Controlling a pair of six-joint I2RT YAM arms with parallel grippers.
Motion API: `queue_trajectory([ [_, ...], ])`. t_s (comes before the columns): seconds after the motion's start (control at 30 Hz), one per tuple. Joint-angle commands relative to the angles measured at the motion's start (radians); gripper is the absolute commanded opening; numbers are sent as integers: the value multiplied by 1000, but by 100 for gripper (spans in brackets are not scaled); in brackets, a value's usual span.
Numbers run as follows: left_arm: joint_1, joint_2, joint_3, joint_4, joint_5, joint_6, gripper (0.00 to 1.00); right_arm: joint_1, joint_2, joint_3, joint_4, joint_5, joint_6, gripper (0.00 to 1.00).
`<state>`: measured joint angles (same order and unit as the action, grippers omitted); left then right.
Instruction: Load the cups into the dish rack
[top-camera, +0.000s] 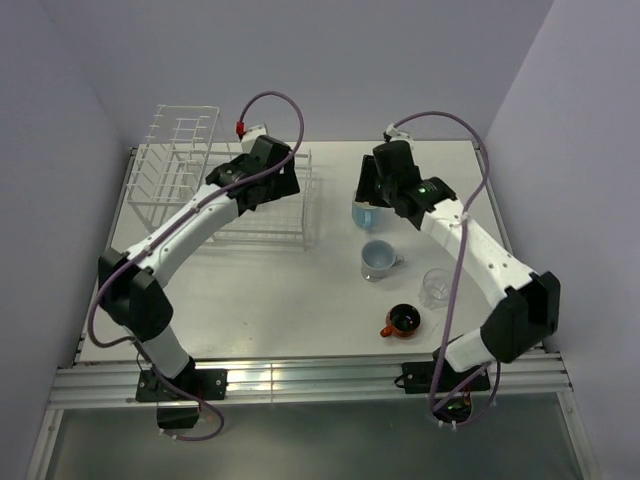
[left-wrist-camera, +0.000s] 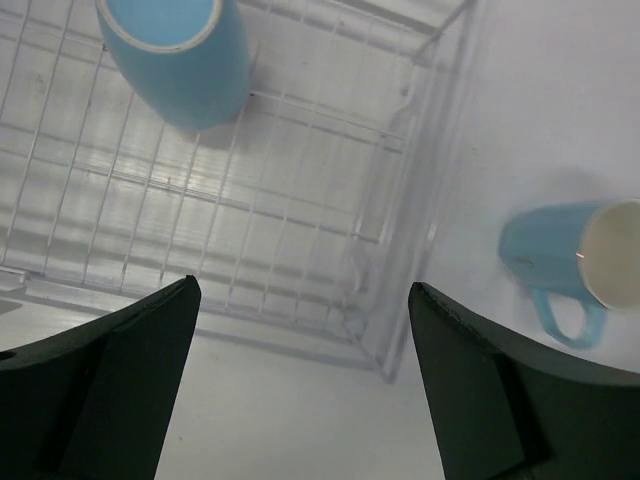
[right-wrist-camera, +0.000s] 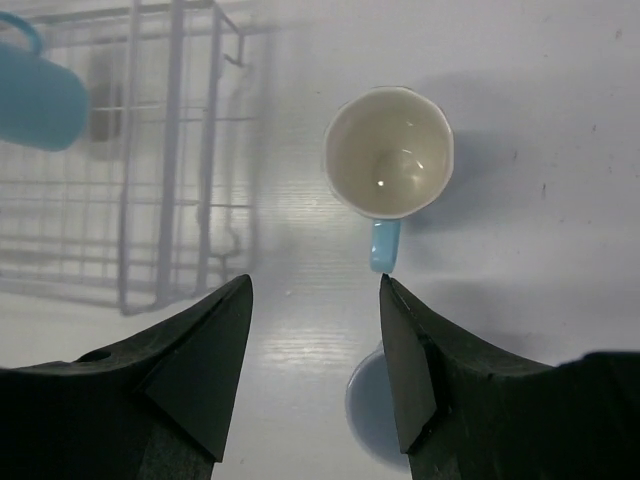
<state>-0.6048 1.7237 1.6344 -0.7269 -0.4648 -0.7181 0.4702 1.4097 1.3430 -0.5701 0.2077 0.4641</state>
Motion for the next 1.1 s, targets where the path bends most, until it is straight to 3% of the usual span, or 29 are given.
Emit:
queue_trajectory([
  [0.0, -16, -142, -19, 53, 69, 19, 92, -5, 96, 71, -25, 82, -41, 61],
  [0.37, -21, -381, -110, 67, 137, 60, 93, -5, 371, 237, -36, 84, -56, 57],
  [0.63, -20, -431, -156, 75, 143, 75, 93, -5, 532, 350, -76, 108, -74, 55],
  [0.9, -21, -441, -180, 95, 156, 72, 93, -5, 595, 354, -83, 121, -82, 51],
  [1.0, -21, -440, -186, 98, 161, 71, 93, -5, 615, 358, -88, 122, -87, 45],
  [1.07, -20, -438, -191, 103, 161, 68, 93, -4, 615, 354, -88, 127, -88, 28],
])
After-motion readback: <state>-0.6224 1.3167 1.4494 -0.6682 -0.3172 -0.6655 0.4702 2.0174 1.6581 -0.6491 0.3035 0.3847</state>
